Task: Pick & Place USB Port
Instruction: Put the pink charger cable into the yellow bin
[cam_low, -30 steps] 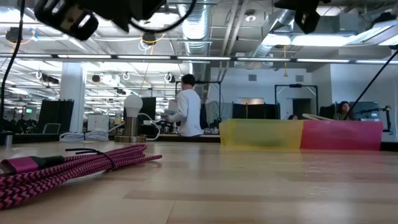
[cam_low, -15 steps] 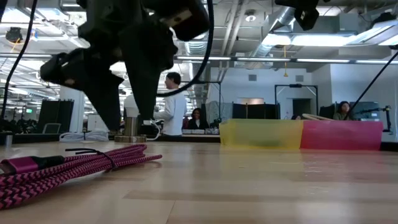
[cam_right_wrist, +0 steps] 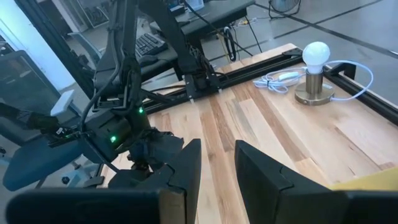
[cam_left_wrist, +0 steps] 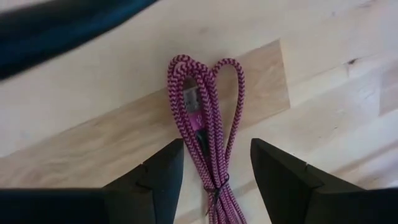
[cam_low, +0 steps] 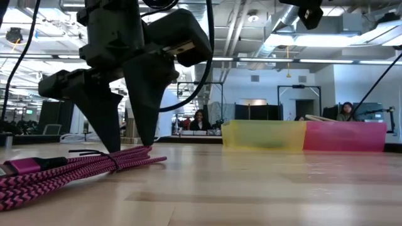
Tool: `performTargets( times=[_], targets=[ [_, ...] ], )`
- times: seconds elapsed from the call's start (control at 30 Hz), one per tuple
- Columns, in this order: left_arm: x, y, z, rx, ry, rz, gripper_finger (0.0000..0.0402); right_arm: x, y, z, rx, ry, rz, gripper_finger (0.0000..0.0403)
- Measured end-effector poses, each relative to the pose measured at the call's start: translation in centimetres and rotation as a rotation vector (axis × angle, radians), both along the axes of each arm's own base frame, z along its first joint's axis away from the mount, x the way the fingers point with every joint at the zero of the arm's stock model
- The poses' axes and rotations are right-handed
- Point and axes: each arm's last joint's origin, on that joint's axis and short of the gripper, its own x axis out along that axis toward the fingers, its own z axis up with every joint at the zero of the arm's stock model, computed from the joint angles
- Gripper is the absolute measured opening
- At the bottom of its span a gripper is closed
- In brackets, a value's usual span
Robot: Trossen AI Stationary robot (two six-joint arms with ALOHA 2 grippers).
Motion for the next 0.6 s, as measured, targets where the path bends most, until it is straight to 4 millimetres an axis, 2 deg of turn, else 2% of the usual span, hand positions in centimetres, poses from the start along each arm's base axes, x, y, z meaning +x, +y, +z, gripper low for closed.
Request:
performTargets(
  times=[0.47,0.6],
  targets=[
    [0.1,0.3,-1.3,0.017,-0.022,0.037,0.0186,-0.2,0.0,0.1,0.000,-0.007,0.000,0.0091],
    [-0.5,0.6,-2.2,-0.001,-0.039,0.077,0.0172,-0.2,0.0,0.1,0.000,-0.007,0.000,0.0091]
  ],
)
